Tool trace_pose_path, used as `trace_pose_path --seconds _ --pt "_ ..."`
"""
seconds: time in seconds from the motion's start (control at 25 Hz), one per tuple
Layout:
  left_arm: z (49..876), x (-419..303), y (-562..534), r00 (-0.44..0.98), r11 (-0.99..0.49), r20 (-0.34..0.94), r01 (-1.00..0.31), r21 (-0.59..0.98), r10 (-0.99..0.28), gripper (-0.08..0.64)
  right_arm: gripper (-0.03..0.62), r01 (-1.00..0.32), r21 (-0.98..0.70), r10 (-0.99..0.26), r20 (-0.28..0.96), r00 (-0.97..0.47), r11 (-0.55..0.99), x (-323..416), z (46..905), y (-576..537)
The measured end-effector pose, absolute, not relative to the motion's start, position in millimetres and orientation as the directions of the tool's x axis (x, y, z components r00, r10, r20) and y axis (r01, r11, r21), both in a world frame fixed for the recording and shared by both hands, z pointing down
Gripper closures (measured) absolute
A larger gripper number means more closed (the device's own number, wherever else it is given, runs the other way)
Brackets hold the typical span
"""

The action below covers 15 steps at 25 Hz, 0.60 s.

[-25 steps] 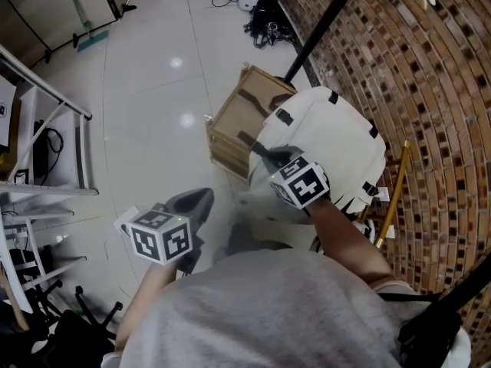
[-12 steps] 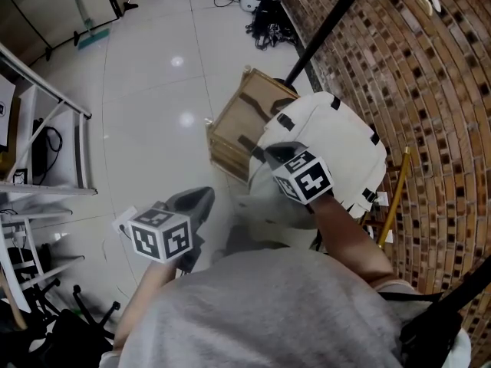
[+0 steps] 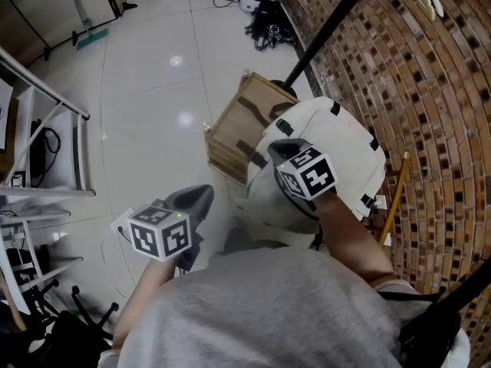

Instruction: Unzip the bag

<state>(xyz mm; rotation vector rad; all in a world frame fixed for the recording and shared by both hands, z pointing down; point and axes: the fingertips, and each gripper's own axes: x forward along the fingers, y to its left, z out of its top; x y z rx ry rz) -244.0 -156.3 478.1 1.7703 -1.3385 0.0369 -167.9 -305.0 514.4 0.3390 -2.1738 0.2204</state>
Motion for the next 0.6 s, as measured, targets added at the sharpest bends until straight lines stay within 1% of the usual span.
trace_pose_path --seconds 0.6 --pt "478 -239 -187 0.433 -0.04 0.499 -0.784 0.62 -0.751 0.558 0.583 -0.391 -0.034 -0.209 0.8 -0.562 0.92 -150 512 -347"
